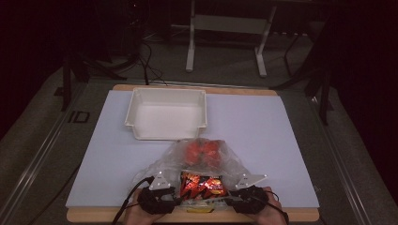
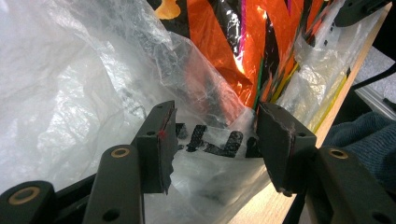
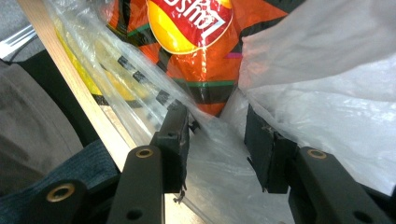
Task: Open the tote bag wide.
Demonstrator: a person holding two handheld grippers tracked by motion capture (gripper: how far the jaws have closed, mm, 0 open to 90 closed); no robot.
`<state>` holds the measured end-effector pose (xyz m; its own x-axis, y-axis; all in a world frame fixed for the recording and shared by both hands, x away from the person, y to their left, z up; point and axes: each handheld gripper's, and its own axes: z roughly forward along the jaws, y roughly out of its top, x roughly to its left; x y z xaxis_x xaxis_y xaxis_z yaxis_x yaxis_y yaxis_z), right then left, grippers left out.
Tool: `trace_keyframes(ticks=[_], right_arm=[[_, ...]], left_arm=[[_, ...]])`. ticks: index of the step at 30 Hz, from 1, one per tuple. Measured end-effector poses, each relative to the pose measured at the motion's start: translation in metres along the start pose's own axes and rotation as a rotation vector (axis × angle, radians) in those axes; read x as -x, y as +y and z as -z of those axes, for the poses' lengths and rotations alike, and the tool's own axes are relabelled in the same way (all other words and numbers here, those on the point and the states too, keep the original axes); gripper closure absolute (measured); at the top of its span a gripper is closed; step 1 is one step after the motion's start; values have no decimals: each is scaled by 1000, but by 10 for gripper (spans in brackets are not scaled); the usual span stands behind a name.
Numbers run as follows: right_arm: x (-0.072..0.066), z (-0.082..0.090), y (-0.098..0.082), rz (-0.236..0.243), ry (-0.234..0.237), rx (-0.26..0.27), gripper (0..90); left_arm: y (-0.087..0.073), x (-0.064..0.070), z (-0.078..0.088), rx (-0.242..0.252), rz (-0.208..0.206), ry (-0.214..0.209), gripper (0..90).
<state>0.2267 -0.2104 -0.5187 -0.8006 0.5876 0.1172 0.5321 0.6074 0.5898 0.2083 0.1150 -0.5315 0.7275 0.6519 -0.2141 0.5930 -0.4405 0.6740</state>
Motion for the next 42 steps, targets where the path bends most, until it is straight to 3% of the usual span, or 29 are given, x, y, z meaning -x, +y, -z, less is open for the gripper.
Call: trace_keyframes(ticks=[4, 6, 9, 12, 15, 19, 20, 21, 27, 34, 42], right_arm=[[-3, 1, -1, 35, -17, -8, 613], [-2, 3, -1, 34, 0, -3, 601], [1, 9, -1, 14, 34, 30, 583], [3, 14, 1, -1, 39, 61, 582], [6, 20, 7, -38, 49, 145, 564], [6, 21, 10, -63, 39, 176, 579], [5, 19, 13, -75, 7, 188, 594], [5, 17, 14, -71, -8, 178, 593], [3, 10, 7, -42, 9, 109, 639], [4, 8, -4, -44, 38, 45, 724], [8, 8, -8, -53, 37, 47, 700]], left_arm=[[-2, -1, 2, 0, 7, -9, 486], [-1, 0, 2, -1, 4, -5, 486], [0, 0, 1, -2, 7, -4, 486], [0, 0, 1, -3, 4, -4, 485], [2, 2, -1, -6, 0, 5, 480], [2, 2, -2, -5, 3, 5, 479], [2, 2, -2, -4, 3, 5, 478], [2, 2, -2, -3, 3, 5, 477], [2, 4, -2, -5, -2, 9, 473], [3, 7, -2, -4, -7, 4, 467], [0, 5, 1, -2, -7, 2, 467]])
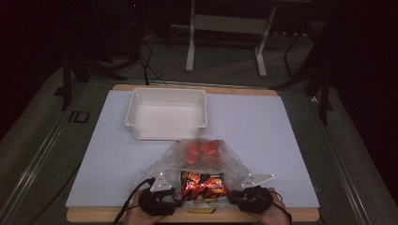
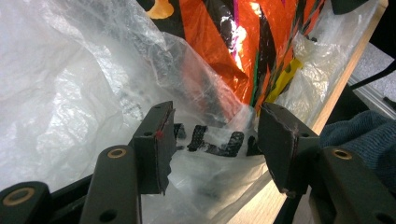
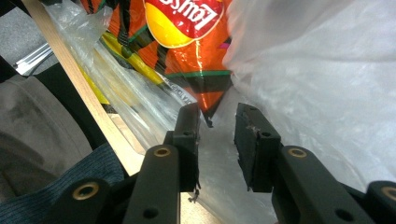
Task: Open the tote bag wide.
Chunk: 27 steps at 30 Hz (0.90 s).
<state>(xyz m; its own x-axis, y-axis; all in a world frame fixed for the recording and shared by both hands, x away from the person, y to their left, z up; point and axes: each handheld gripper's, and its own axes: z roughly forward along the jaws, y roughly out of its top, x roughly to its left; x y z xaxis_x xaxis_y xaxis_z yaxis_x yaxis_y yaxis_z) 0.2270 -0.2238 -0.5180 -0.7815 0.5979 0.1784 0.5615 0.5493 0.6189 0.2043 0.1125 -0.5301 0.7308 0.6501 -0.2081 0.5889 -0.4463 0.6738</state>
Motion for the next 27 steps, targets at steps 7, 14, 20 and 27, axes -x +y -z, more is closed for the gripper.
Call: trace_keyframes(ticks=[7, 14, 20, 27], right_arm=[[1, 2, -2, 13, -5, 1, 691], [4, 2, -6, 8, -8, -3, 689], [2, 2, -6, 14, -21, -11, 682], [2, 1, -6, 14, -20, -8, 678]], left_arm=[[-4, -2, 4, -9, -6, 5, 485], [-4, 0, 9, -38, -9, 19, 517], [5, 10, 19, 65, -42, 10, 531], [25, 15, 19, 150, -85, -13, 636]])
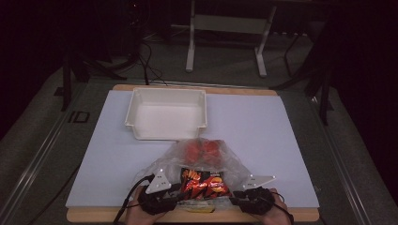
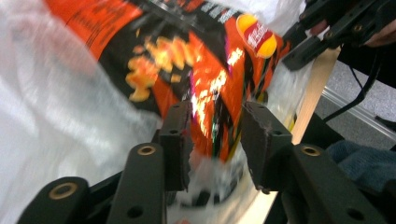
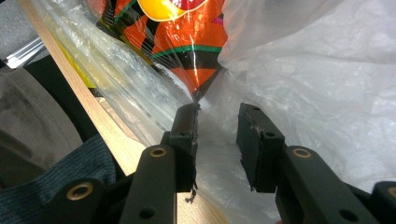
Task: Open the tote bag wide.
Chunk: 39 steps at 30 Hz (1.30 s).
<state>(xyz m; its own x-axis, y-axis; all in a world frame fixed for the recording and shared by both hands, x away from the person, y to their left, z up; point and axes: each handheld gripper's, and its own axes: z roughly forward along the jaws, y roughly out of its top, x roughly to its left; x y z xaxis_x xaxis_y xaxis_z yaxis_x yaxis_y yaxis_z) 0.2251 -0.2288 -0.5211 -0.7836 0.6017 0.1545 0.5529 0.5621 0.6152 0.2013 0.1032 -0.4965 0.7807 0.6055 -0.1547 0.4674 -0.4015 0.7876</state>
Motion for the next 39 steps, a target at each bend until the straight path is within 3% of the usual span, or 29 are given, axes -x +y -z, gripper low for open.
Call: trace_keyframes(ticks=[6, 9, 16, 23, 39], right_arm=[[1, 0, -1, -4, 5, 6, 677], [1, 0, -1, -5, 6, 6, 677], [1, 0, -1, -11, 11, 6, 679], [1, 0, -1, 0, 3, 5, 710], [4, 1, -3, -8, -23, 12, 754]], left_arm=[[-4, -1, -18, -87, -11, 34, 628], [-12, -2, -20, -138, 0, 36, 619], [-25, -4, -16, -202, 1, 38, 643], [-29, -5, -9, -228, -31, 46, 686], [-35, -11, 3, -234, -50, 43, 701]])
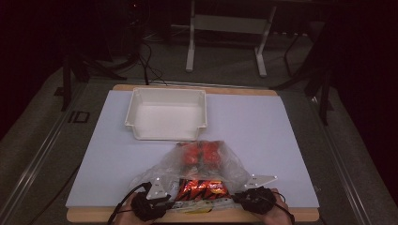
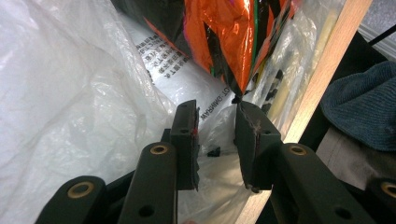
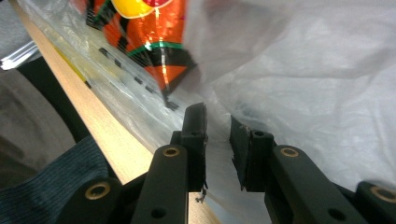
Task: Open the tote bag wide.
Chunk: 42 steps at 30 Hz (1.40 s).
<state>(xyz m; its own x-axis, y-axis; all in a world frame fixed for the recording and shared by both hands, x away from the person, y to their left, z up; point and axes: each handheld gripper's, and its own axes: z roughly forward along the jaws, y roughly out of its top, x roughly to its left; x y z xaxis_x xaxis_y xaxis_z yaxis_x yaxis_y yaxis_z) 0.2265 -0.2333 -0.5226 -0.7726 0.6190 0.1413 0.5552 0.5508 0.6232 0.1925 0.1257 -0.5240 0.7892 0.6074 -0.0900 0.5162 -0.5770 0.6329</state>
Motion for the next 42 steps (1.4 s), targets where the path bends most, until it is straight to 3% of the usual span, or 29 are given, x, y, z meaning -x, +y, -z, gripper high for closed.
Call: trace_keyframes(ticks=[7, 13, 20, 29, 33, 42], right_arm=[[2, 0, 0, -9, -22, 4, 754], [5, 0, 2, -27, -46, 8, 744], [10, 1, 2, -48, -62, 14, 749], [13, 1, 4, -60, -78, 10, 750], [15, 1, 5, -63, -81, 13, 748], [12, 3, 8, -67, -93, 17, 724]], left_arm=[[0, -8, 4, 2, 5, 13, 712], [5, -17, 3, 12, 9, 81, 720], [6, -31, 1, 26, 33, 124, 728], [9, -42, -3, 45, 57, 130, 725], [11, -46, -3, 52, 89, 130, 726], [13, -43, 2, 73, 61, 124, 717]])
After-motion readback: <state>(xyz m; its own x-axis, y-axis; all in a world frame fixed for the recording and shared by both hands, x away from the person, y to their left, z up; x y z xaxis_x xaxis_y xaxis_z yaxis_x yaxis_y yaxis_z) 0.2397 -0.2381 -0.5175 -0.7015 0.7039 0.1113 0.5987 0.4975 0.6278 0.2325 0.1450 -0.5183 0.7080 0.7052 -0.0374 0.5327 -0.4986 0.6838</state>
